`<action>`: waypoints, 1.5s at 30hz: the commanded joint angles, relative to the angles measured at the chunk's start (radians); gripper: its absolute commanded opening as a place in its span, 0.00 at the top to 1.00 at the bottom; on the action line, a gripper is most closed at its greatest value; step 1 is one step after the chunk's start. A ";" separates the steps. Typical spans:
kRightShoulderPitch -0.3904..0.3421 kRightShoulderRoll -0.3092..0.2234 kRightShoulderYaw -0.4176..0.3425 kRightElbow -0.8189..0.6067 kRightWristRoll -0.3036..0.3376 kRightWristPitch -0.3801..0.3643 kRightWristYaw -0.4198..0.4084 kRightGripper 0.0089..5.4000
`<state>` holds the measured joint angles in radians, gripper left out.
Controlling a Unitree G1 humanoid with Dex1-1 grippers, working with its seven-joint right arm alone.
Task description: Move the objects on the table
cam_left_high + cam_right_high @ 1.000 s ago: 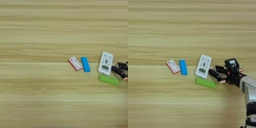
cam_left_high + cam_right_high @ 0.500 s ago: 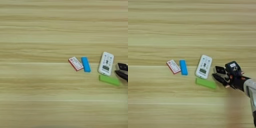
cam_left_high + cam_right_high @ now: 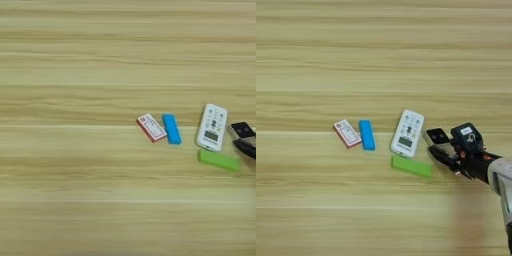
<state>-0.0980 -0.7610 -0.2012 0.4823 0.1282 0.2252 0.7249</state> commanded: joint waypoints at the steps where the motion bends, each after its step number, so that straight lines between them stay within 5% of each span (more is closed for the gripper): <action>1: -0.041 0.013 0.035 0.035 -0.041 0.008 -0.044 0.53; 27: -0.402 0.118 0.015 0.438 -0.026 0.003 -0.262 0.53; 40: -0.468 0.120 0.029 0.568 -0.040 -0.055 -0.292 0.53; 45: -0.467 0.124 0.036 0.559 -0.042 -0.061 -0.295 0.43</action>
<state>-0.5523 -0.6237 -0.1841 1.0459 0.1219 0.1494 0.4530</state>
